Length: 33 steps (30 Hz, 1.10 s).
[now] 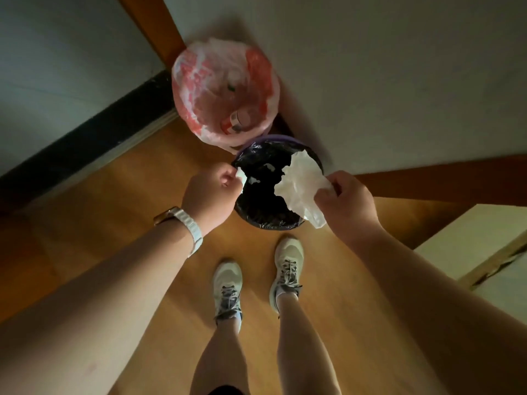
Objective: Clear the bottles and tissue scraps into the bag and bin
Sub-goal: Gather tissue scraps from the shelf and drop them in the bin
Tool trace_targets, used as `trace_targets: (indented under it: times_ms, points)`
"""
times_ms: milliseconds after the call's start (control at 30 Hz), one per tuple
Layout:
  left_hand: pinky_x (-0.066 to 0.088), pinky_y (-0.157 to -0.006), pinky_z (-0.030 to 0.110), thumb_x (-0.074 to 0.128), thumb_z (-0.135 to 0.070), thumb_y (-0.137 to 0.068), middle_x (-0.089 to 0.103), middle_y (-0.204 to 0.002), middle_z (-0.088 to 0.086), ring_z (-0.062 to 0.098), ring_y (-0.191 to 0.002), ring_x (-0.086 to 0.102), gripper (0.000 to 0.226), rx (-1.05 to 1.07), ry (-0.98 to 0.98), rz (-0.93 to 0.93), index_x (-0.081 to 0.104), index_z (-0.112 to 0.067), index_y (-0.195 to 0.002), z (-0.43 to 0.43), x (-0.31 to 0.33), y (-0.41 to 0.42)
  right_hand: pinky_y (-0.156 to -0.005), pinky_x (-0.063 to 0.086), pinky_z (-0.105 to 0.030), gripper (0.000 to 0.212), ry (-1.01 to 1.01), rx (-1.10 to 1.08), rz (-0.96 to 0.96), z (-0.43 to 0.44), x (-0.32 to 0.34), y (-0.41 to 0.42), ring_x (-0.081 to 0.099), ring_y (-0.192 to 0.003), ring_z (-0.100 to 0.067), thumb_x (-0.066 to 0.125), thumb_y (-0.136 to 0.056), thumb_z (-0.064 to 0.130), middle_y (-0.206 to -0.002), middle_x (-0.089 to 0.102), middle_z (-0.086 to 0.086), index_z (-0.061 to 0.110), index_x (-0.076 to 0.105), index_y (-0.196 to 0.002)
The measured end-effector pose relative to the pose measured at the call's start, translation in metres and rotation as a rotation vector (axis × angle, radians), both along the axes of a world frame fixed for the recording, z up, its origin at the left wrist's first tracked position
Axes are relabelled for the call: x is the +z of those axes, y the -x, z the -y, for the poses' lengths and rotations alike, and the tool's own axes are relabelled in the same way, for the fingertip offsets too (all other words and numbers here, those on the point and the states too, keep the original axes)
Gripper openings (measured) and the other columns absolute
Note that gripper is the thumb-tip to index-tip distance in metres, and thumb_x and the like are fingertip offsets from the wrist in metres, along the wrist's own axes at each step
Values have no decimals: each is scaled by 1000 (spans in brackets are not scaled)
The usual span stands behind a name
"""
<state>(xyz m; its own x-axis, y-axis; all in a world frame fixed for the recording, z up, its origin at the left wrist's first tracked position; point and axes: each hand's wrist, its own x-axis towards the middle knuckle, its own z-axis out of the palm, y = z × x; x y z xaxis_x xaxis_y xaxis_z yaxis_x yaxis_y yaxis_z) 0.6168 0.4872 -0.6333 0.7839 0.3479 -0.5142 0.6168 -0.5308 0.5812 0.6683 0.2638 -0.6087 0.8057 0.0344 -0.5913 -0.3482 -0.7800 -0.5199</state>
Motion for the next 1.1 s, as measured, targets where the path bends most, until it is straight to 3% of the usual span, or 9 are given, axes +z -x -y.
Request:
trace_targets:
  times_ms: [133, 333, 467, 600, 733, 900, 1100]
  points:
    - [41, -57, 14, 57, -26, -92, 61, -75, -17, -1, -71, 57, 9, -55, 4, -55, 64, -22, -88, 7, -71, -11, -48, 33, -23, 5, -1, 64, -69, -1, -74, -15, 51, -62, -10, 54, -84, 19, -74, 56, 4, 24, 55, -85]
    - [48, -66, 18, 56, -29, -95, 66, -90, -16, 6, -85, 63, 13, -97, 52, -102, 65, -22, -100, 22, -138, -13, -48, 33, -23, 5, 22, 116, -125, -6, -151, -18, 52, -61, -7, 55, -86, 22, -70, 56, 8, 27, 55, -86]
    - [52, -83, 28, 56, -32, -95, 66, -114, -7, 12, -101, 62, 26, -183, 44, -109, 61, -21, -119, 22, -146, -9, -60, 43, -23, 22, 13, 227, -133, -5, -169, -12, 58, -78, -7, 58, -88, 30, -97, 61, 8, 26, 59, -110]
    - [47, -82, 25, 55, -31, -96, 62, -123, -4, 14, -109, 59, 31, -267, -6, -73, 59, -21, -125, 15, -123, -8, -73, 37, -24, 32, 69, 427, -20, 0, -153, -7, 54, -100, -13, 59, -90, 34, -120, 55, 3, 23, 59, -121]
    - [53, -79, 37, 58, -31, -93, 61, -124, -2, 19, -101, 59, 33, -351, -117, 11, 60, -21, -125, 3, -92, -11, -80, 42, -30, 39, 117, 541, 62, 0, -124, -10, 52, -112, -20, 55, -91, 39, -125, 55, 3, 21, 56, -126]
    - [43, -94, 33, 63, -27, -90, 57, -129, 1, 23, -116, 51, 38, -517, -198, 124, 60, -14, -126, -4, -47, -14, -91, 44, -40, 45, 149, 566, 183, -6, -71, -18, 48, -118, -23, 52, -91, 43, -130, 52, 2, 21, 54, -130]
    - [47, -95, 39, 58, -33, -90, 53, -134, -1, 21, -116, 53, 44, -606, -254, 219, 54, -17, -131, -10, 36, -22, -92, 44, -45, 44, 184, 562, 294, -13, 11, -12, 49, -118, -26, 55, -90, 40, -130, 54, -2, 19, 57, -128]
